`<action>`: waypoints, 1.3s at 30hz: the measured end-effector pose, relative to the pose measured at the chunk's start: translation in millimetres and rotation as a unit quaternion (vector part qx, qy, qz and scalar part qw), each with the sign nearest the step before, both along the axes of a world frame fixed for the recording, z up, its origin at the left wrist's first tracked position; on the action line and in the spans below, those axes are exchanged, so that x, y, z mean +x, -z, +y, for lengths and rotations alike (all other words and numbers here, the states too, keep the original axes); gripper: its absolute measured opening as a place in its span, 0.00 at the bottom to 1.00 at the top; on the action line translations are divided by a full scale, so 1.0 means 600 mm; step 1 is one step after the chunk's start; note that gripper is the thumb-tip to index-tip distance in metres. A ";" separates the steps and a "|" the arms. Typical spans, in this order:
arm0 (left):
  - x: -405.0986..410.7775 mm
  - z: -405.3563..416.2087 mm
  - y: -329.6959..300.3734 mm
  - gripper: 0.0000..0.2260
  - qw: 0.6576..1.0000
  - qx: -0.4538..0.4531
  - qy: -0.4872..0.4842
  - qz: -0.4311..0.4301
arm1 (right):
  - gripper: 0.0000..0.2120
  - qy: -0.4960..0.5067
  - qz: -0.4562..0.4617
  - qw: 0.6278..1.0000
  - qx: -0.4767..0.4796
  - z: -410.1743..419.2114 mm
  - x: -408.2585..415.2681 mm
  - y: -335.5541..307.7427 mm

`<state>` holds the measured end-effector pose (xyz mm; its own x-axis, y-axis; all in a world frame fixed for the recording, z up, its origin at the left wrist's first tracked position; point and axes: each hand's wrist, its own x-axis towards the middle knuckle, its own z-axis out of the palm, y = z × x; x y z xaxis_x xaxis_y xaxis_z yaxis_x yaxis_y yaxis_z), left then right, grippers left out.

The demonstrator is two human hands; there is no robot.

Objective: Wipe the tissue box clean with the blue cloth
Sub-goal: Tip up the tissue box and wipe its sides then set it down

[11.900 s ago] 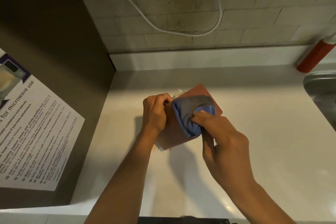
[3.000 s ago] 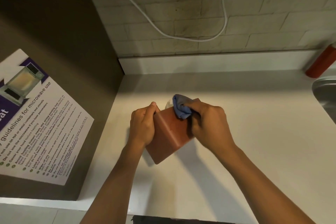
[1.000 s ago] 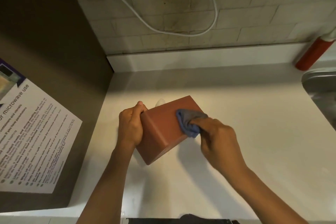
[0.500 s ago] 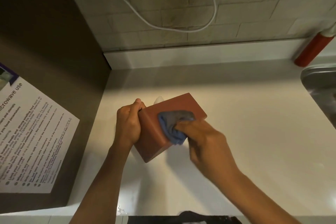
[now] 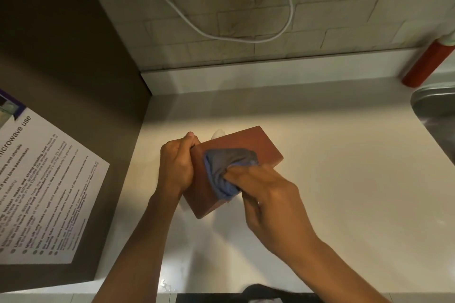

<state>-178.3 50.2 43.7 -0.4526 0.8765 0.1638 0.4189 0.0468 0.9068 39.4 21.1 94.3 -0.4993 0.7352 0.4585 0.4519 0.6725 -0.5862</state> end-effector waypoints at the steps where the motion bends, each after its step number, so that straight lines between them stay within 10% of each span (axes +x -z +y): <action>1: -0.001 0.001 -0.002 0.23 1.000 0.004 0.007 0.007 | 0.21 -0.021 0.005 1.000 0.005 -0.004 0.003 0.000; 14: 0.010 0.002 -0.019 0.24 0.997 -0.052 -0.050 -0.016 | 0.25 0.095 0.060 0.992 -0.055 0.065 0.054 0.064; 21: 0.017 -0.005 -0.018 0.23 1.000 -0.001 0.008 0.016 | 0.24 -0.049 0.050 0.997 0.016 0.032 0.000 0.012; 28: 0.023 -0.008 -0.020 0.25 0.997 -0.054 -0.047 -0.018 | 0.21 0.100 0.000 0.992 -0.077 0.142 0.035 0.034; 39: 0.036 0.018 -0.046 0.18 0.990 -0.091 -0.078 0.080 | 0.18 0.010 0.049 0.997 -0.054 0.072 -0.022 -0.041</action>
